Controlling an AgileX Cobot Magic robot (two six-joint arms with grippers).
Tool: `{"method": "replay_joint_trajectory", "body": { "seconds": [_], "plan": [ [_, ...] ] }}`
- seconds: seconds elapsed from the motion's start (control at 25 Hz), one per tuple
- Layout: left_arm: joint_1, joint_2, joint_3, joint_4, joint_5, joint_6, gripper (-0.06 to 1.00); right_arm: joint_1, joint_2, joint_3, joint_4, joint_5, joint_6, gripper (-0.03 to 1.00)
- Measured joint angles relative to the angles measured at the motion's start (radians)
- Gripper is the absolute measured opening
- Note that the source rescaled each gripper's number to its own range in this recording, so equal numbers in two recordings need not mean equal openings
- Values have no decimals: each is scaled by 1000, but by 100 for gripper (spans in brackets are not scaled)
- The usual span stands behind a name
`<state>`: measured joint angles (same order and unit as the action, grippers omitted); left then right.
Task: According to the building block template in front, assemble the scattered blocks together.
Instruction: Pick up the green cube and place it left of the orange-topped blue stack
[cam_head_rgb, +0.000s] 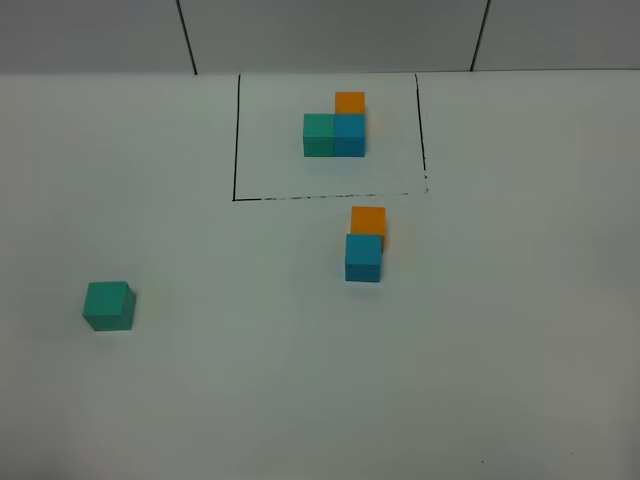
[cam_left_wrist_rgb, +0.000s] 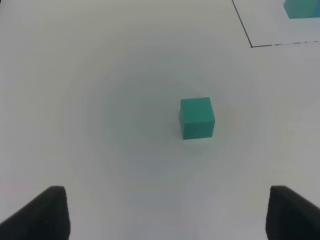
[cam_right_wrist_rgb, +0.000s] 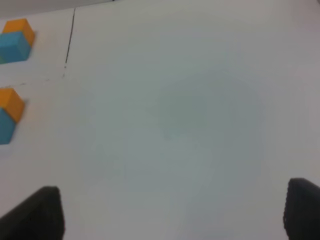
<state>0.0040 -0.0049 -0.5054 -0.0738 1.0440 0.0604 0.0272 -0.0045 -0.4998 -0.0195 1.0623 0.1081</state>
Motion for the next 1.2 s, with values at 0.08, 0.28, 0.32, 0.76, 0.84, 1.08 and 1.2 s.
{"method": "replay_joint_trajectory", "body": {
  "seconds": [0.08,0.28,0.32,0.76,0.84,1.08,1.2],
  "plan": [
    [0,0,0,0,0,0,76,0,0,0,0,0,0,77],
    [0,0,0,0,0,0,76,0,0,0,0,0,0,77],
    [0,0,0,0,0,0,76,0,0,0,0,0,0,77],
    [0,0,0,0,0,0,76,0,0,0,0,0,-1,77],
    [0,0,0,0,0,0,76,0,0,0,0,0,-1,77],
    [0,0,0,0,0,0,76,0,0,0,0,0,-1,77],
    [0,0,0,0,0,0,76,0,0,0,0,0,-1,77]
  ]
}}
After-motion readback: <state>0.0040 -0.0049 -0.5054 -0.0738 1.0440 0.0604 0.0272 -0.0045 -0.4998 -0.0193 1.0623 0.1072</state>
